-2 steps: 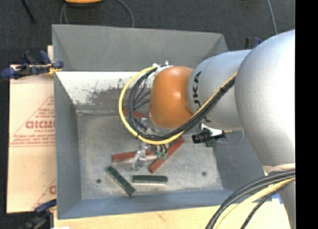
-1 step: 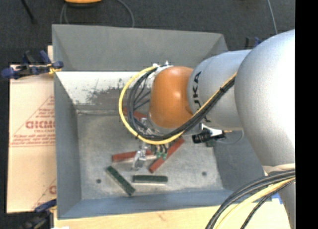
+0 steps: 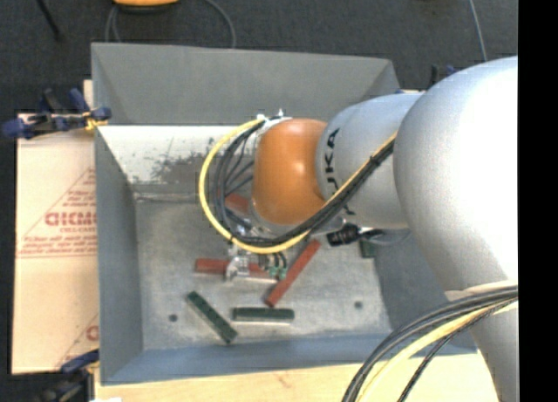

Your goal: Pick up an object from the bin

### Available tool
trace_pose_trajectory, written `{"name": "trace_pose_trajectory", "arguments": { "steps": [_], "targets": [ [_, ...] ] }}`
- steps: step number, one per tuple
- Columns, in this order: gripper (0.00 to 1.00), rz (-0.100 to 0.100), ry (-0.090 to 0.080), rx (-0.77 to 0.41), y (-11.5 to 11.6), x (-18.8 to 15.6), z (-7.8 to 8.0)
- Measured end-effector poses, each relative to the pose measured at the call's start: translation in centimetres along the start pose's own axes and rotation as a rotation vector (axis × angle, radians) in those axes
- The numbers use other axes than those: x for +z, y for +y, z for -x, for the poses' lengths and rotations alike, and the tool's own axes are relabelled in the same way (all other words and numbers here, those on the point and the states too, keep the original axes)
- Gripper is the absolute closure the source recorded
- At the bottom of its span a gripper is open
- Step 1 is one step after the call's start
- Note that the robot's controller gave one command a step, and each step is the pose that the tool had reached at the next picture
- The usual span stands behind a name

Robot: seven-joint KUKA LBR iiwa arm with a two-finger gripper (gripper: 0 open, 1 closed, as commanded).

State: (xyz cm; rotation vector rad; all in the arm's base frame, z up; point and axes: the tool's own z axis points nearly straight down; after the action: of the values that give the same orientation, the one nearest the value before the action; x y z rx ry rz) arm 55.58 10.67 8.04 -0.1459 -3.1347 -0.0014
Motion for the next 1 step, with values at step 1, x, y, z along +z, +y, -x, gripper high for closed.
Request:
{"name": "trace_pose_trajectory", "arguments": {
  "steps": [1],
  "targets": [
    [1.00, 0.000, 0.000, 0.001, 0.00, 0.00, 0.00]
  ]
}}
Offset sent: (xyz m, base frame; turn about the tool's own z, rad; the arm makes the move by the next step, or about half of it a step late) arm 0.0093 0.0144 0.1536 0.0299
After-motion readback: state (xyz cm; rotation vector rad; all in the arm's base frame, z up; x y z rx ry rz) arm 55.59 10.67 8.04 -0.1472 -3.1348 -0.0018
